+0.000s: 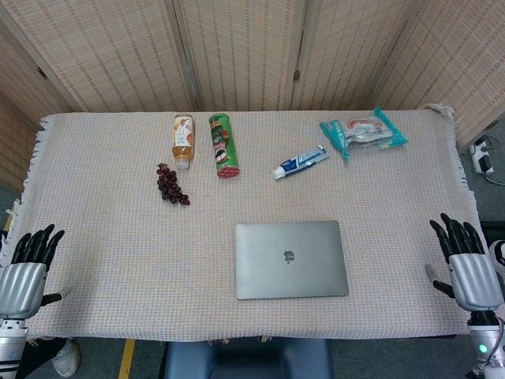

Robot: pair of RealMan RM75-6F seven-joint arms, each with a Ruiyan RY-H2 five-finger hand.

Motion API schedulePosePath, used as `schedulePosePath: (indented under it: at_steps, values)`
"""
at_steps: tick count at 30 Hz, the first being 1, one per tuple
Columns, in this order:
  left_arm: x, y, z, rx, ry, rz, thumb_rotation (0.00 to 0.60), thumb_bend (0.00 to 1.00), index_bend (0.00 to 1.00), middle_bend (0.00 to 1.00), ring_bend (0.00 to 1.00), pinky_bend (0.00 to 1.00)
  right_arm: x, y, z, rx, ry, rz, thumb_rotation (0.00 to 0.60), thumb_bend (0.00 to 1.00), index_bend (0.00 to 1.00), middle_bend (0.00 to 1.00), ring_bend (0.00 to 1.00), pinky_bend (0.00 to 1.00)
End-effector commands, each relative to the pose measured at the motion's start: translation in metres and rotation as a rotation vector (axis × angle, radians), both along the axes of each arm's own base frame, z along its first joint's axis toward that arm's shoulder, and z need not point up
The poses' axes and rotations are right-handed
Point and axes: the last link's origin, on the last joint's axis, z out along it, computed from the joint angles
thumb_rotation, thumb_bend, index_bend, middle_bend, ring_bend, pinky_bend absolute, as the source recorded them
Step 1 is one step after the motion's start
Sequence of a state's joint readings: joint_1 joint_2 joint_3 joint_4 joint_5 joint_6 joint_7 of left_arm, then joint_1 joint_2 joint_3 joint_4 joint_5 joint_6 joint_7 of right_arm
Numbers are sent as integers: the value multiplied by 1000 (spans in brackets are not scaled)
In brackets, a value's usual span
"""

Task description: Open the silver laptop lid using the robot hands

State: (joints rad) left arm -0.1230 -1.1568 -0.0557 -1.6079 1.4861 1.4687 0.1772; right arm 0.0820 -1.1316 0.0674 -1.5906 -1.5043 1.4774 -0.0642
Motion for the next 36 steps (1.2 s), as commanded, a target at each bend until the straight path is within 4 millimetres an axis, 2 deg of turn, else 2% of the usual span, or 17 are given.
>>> schedulePosePath:
  at_steps: [1, 18, 23, 29, 36]
  values:
    - [1, 0, -2, 21, -7, -10, 600, 148, 26, 19, 16, 0, 1, -1, 0, 0, -5, 2, 600, 391, 0, 0, 27, 0]
    - [-3, -11, 1, 40, -17, -14, 600, 149, 28, 29, 17, 0, 2, 14, 3, -6, -19, 32, 600, 392, 0, 0, 31, 0]
    - [-2, -12, 1, 37, -18, -24, 600, 149, 29, 29, 18, 0, 8, 15, -4, 37, -34, 66, 600, 392, 0, 0, 35, 0]
    - [-1, -13, 2, 34, -24, -33, 600, 149, 38, 29, 22, 0, 28, 8, -28, 159, -61, 170, 600, 391, 0, 0, 40, 0]
    - [7, -12, -1, 19, -26, -65, 600, 149, 41, 29, 22, 0, 65, -11, -80, 385, -13, 318, 600, 392, 0, 0, 39, 0]
